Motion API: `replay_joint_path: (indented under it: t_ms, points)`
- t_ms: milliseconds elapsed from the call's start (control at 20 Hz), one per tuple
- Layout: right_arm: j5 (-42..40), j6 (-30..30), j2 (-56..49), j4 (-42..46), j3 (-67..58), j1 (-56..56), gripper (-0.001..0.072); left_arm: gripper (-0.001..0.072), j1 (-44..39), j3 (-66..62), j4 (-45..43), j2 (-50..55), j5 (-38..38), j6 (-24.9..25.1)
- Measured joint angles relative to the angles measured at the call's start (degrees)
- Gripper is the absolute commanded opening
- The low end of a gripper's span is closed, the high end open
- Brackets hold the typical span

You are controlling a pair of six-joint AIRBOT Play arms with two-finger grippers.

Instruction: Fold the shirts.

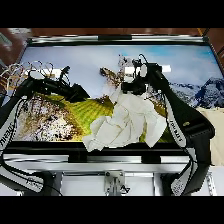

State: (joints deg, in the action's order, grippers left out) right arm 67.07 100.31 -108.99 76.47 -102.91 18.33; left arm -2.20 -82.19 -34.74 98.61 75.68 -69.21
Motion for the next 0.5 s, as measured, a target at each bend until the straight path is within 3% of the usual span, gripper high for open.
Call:
replay_joint_path:
  t_ms: [50,300,500]
  points:
    - [0.22,-0.04,-0.68,-0.26,-0.15,-0.13,0.0079,0.0537,0.00,0.00,0.02,0.00,0.11,0.02]
    - [5.49,-3.48,0.09,2.56,-6.10,-0.09,0.0075,0.0537,0.00,0.00,0.02,0.00,0.39,0.04]
    - [19.45,-7.89,6.95,8.74,-11.32,-0.07,0.0074,0.0536,-0.42,0.00,0.02,0.00,0.94,0.04]
